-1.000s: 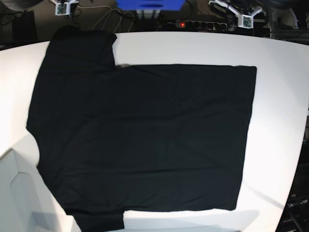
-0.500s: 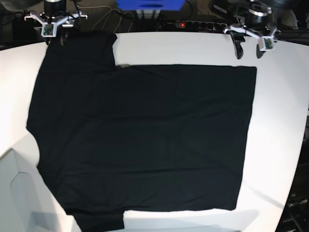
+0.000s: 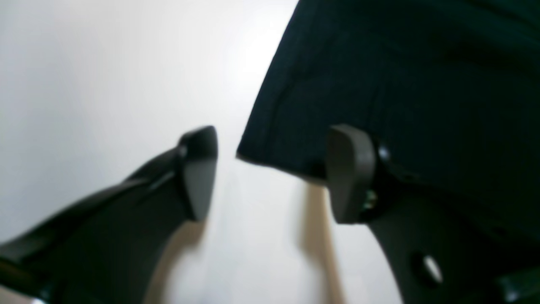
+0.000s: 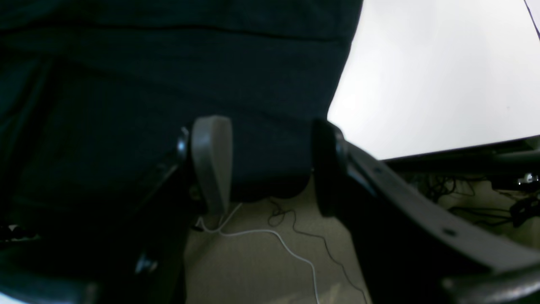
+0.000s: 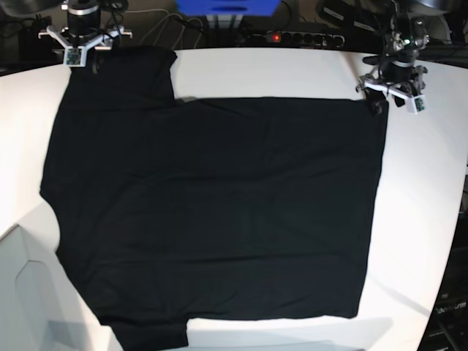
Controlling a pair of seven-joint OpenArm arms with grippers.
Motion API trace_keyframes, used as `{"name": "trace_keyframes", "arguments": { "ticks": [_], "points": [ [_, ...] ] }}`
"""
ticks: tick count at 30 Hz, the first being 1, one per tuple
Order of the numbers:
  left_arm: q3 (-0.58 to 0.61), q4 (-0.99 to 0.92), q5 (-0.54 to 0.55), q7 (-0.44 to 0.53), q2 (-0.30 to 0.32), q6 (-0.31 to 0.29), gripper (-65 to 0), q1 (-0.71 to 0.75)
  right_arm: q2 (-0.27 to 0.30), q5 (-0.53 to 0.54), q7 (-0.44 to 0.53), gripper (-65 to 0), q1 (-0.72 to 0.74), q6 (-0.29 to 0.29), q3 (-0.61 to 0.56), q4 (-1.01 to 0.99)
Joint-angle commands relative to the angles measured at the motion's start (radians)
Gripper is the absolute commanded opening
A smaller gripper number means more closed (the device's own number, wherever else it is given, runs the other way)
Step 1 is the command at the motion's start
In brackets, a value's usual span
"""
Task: Fold the T-shirt properly
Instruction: 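Lower both grippers onto the shirt's collar-side corners and pinch them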
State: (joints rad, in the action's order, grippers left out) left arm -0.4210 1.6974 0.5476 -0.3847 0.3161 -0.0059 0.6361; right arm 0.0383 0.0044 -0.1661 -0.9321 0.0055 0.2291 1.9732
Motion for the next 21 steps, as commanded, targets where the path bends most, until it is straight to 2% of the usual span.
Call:
{"name": "trace_keyframes", "arguments": {
  "ticks": [1,7,8,11,14,21],
  "points": [
    [-0.008,0.003,0.001,0.023,0.013,-0.001,-23.3,-0.003,0.004,-0.001,0.013,-34.3,-0.017,0.000,0.006,0.018],
    [-0.003,-0.072,-0.001,0.023,0.013,-0.003,-23.3,-0.049,0.004,-0.001,0.009,-34.3,0.003,0.000,0.006,0.018],
    [-0.003,-0.081,-0.001,0.023,0.013,-0.013,-23.3,-0.051,0.004,-0.001,0.009,-34.3,0.003,0.000,0.006,0.019],
    [-0.003,-0.104,-0.002,0.023,0.012,-0.102,-23.7,-0.055,0.004,-0.001,0.009,-34.3,0.003,0.000,0.006,0.022],
    [-0.006,-0.105,-0.008,0.023,0.004,-0.153,-30.3,-0.060,0.005,-0.002,0.009,-34.3,0.005,0.000,0.008,0.022],
    [-0.011,-0.105,-0.010,0.023,-0.005,-0.161,-44.7,-0.054,0.005,-0.002,0.007,-34.0,0.025,0.001,0.057,0.018]
  ]
}}
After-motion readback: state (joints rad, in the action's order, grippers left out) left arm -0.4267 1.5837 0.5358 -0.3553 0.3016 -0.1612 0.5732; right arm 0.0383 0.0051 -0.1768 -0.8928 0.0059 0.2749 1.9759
